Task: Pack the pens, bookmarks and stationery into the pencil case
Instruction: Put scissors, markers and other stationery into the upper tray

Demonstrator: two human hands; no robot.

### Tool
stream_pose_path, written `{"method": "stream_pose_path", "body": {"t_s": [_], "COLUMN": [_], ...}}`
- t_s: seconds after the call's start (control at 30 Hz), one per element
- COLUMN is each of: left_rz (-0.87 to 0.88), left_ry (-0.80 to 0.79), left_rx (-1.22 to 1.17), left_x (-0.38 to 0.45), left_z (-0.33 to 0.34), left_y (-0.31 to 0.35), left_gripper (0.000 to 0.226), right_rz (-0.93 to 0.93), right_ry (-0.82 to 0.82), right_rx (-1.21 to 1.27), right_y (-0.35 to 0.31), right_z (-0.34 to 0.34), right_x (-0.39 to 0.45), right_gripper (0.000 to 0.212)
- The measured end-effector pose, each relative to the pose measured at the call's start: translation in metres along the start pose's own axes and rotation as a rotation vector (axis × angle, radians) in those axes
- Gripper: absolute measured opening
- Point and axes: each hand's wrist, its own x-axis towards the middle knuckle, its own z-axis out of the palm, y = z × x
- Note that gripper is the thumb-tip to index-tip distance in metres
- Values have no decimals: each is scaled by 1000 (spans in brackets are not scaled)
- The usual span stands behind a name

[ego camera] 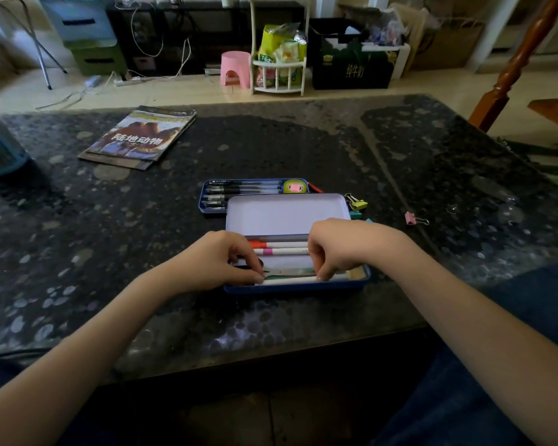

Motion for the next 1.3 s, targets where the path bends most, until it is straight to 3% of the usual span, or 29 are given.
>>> {"method": "stream_pose_path", "body": {"t_s": [0.3, 0.53, 0.8, 0.93, 1.07, 1.3], "left_rz": [-30, 26, 77, 47, -26, -37], "left_ry": [-70, -146, -262, -193, -91, -13], "left_rx": [-97, 16, 85, 10, -90, -63], "left_x": [8, 9, 11, 9, 9, 8], "left_z": [7, 3, -2, 0, 1, 1], "left_y": [-2, -5, -9, -11, -13, -13], "left_gripper": [14, 17, 17, 15, 31, 35], "right_rz": [-34, -163, -136, -160, -184, -141], "right_ry": [-43, -48, -41, -29, -26, 266], "right_rx": [18, 163, 107, 112, 140, 120], "right_y": [5, -3, -7, -5, -2, 7], "right_z": [-2, 6, 7, 9, 8, -1], "right_x": [-1, 7, 11, 9, 8, 6], "right_gripper": [17, 3, 12, 9, 4, 15]}}
